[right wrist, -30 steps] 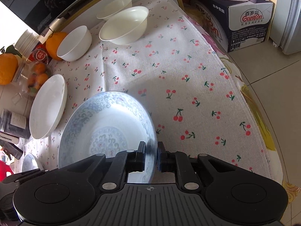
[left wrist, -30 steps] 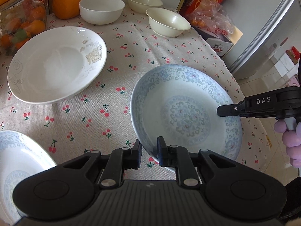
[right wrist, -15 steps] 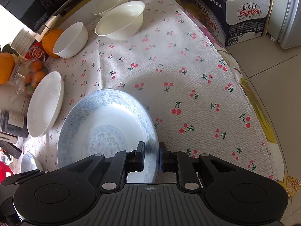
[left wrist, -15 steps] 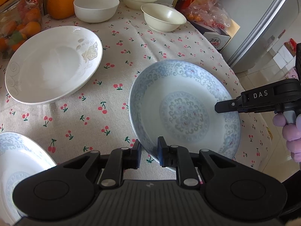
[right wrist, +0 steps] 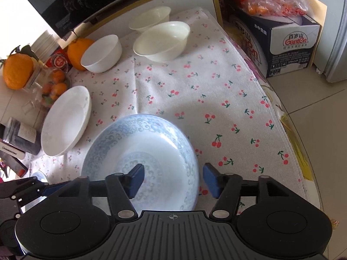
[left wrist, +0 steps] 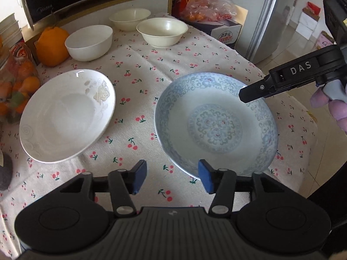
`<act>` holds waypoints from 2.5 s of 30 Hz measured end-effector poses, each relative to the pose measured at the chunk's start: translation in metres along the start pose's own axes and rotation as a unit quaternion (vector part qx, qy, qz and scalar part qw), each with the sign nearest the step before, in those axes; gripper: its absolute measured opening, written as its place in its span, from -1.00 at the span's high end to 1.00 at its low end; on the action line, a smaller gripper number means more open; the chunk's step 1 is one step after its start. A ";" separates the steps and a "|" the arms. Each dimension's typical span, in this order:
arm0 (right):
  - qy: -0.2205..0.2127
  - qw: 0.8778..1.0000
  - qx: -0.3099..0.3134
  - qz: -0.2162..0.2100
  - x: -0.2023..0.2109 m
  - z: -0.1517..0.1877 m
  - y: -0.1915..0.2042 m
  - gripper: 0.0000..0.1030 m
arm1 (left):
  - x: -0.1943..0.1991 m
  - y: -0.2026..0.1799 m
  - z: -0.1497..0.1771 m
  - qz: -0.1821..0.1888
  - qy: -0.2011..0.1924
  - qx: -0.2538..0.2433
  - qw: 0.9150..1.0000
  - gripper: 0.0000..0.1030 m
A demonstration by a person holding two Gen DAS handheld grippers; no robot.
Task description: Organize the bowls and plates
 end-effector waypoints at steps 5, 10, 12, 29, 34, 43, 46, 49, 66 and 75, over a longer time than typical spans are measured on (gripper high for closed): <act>-0.013 0.999 0.020 -0.036 0.017 0.007 0.028 -0.42 | 0.013 0.027 0.004 -0.007 -0.006 -0.006 1.000 -0.43; -0.013 0.997 0.042 -0.070 0.022 0.021 0.069 -0.52 | 0.020 0.061 0.009 -0.021 -0.004 -0.001 1.000 -0.58; -0.008 0.995 0.054 -0.084 0.022 0.029 0.085 -0.52 | 0.023 0.074 0.014 -0.029 -0.004 -0.008 1.000 -0.59; 0.051 0.984 0.078 -0.150 -0.021 0.074 0.168 -0.57 | 0.026 0.142 0.045 -0.048 0.014 -0.004 0.999 -0.61; 0.068 0.981 0.078 -0.162 -0.031 0.083 0.183 -0.57 | 0.028 0.149 0.055 -0.043 0.022 -0.007 0.999 -0.47; 0.083 0.977 0.081 -0.180 -0.045 0.098 0.206 -0.56 | 0.031 0.162 0.065 -0.030 0.030 0.013 0.999 -0.14; 0.082 0.978 0.079 -0.174 -0.050 0.102 0.206 -0.41 | 0.033 0.166 0.068 -0.024 0.027 0.024 0.999 -0.06; 0.074 0.980 0.077 -0.170 -0.052 0.102 0.204 -0.23 | 0.034 0.173 0.069 -0.014 0.025 0.042 0.999 0.04; 0.073 0.982 0.064 -0.159 -0.058 0.099 0.196 0.61 | 0.043 0.180 0.075 -0.014 0.016 0.079 0.997 0.46; 0.059 0.983 0.034 -0.171 -0.047 0.083 0.179 0.60 | 0.049 0.170 0.062 0.004 -0.010 0.085 0.996 0.46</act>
Point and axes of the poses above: each gripper's, at about its wrist camera, not at the fingertips, and x roughly against the way its jaws point, y to its left, z to its underside, the point moved 3 cm from there along -x, roughly the way its jaws point, and after that the axes turned 7 degrees about x, right-handed, at the moved point
